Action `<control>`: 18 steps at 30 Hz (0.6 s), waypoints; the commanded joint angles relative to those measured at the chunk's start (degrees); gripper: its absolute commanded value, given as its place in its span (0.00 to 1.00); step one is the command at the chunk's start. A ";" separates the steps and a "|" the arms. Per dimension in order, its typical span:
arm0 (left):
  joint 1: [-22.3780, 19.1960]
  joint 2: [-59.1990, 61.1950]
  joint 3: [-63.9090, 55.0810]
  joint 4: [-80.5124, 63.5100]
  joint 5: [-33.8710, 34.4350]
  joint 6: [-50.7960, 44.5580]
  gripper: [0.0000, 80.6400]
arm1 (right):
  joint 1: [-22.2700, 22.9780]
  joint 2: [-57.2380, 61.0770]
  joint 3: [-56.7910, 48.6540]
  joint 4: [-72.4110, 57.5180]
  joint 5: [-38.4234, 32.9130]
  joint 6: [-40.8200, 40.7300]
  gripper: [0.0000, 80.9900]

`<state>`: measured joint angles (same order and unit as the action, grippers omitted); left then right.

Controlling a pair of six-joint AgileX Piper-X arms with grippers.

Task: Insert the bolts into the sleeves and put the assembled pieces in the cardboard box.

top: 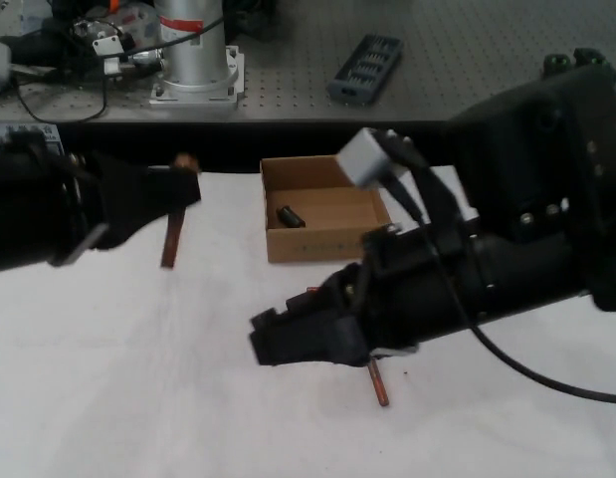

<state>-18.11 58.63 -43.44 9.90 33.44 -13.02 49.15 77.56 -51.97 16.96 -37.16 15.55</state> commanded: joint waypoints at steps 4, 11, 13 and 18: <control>1.30 -2.93 4.77 -20.79 5.24 -16.12 0.01 | 0.38 0.68 -0.13 -5.79 -1.11 2.64 0.04; 1.30 -2.93 4.77 -23.70 5.90 -20.07 0.01 | 0.38 1.10 -0.13 -9.84 -1.11 3.48 0.04; 1.30 -2.93 4.77 -23.78 5.90 -20.07 0.01 | 0.38 1.27 -0.13 -11.06 -1.38 4.24 0.04; 1.30 -2.93 4.77 -23.78 5.90 -20.07 0.01 | 0.38 1.43 -0.23 -15.62 -2.63 6.78 0.04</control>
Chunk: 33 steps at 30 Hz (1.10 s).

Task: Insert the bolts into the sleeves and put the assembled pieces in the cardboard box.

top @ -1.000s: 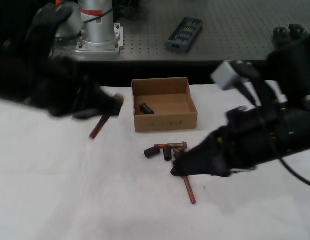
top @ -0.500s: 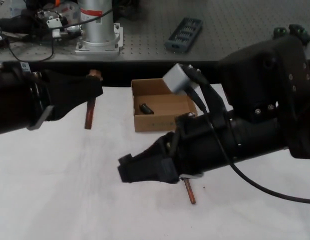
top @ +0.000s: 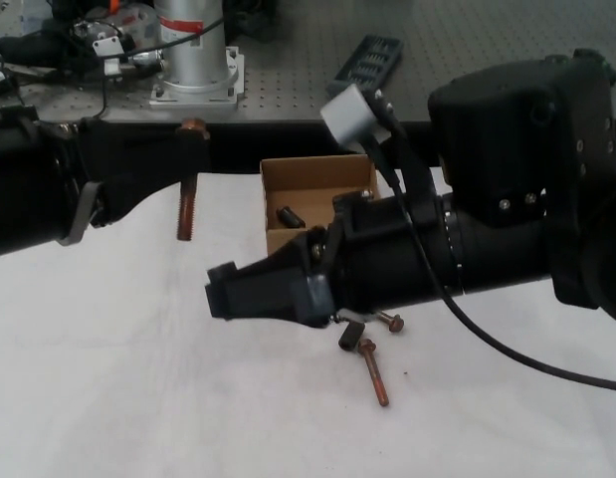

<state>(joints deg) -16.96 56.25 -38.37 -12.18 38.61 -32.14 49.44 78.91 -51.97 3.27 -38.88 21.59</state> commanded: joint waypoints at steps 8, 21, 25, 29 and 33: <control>0.14 -0.55 -0.29 -1.68 0.74 -1.81 0.01 | 0.09 0.08 -0.23 -4.18 -2.20 2.20 0.04; 0.14 -0.55 -0.29 -1.83 2.94 -2.99 0.01 | 0.09 0.08 -0.23 -4.15 -3.24 2.20 0.04; -0.04 -0.55 -0.29 -3.43 3.24 -4.75 0.01 | 0.09 0.08 -0.23 -4.15 -3.24 2.20 0.04; -1.05 -0.55 -0.29 -4.22 3.24 -4.79 0.01 | 0.09 0.08 -0.23 -4.15 -3.24 2.20 0.04; -2.50 -0.55 -0.25 -4.22 3.24 -5.14 0.01 | 0.09 0.08 -0.23 -4.81 -3.22 2.20 0.04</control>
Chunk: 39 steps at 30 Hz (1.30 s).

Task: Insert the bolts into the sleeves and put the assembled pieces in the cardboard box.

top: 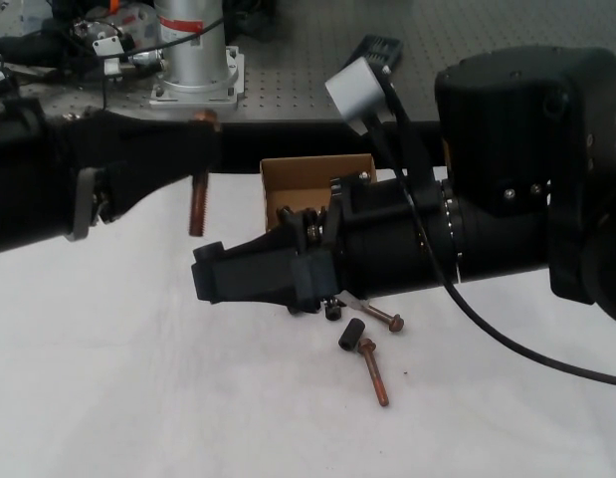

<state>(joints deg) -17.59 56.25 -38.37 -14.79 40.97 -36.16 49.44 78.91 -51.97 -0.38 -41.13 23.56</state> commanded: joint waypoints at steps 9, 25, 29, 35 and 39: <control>-2.44 -0.55 -0.25 -1.60 -0.47 1.87 0.01 | -0.04 0.08 -0.23 -3.37 -2.55 2.65 0.04; -2.44 -0.55 -0.25 -1.40 -1.71 1.89 0.01 | -0.73 0.08 -0.23 -2.35 -0.79 0.56 0.04; -2.44 -0.55 -0.25 0.26 -1.71 1.89 0.01 | -1.34 -0.26 -0.23 -2.57 -0.56 -0.26 0.04; -2.44 -0.55 -0.25 2.80 -1.71 1.89 0.01 | -1.46 -0.41 -0.23 -2.99 0.23 -0.24 0.04; -2.44 -0.55 -0.25 2.80 -1.71 1.89 0.01 | -1.46 -0.41 -0.23 -3.88 0.23 -0.40 0.04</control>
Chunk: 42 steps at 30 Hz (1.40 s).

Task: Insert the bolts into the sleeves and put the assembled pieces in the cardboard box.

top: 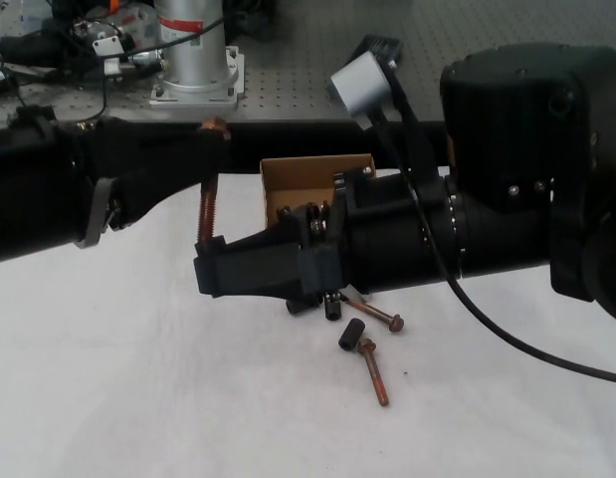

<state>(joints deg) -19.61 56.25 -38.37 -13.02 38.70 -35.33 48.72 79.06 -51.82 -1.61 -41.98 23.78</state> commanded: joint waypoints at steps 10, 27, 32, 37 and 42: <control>-0.42 -0.55 -0.25 3.15 0.57 1.92 0.01 | -2.41 -0.55 -0.39 -2.68 1.47 -0.60 0.04; -0.42 -0.55 -0.25 1.49 -0.79 4.33 0.01 | -4.70 -1.65 -0.39 0.50 1.13 -2.48 0.04; -0.42 -0.55 -0.25 -2.35 -1.11 4.46 0.01 | -4.56 -1.65 -0.39 4.77 -0.18 -4.55 0.04; -0.42 -0.55 -0.25 -2.58 -1.01 4.46 0.01 | -4.56 -1.65 -0.39 3.82 -2.51 -4.55 0.04; -0.42 -0.55 -0.25 -2.58 -0.70 4.46 0.01 | -3.65 -1.65 -0.39 3.80 -4.03 -4.12 0.04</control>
<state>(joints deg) -19.80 56.25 -38.19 -13.94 37.62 -31.47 44.42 78.37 -51.62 2.76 -44.25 20.11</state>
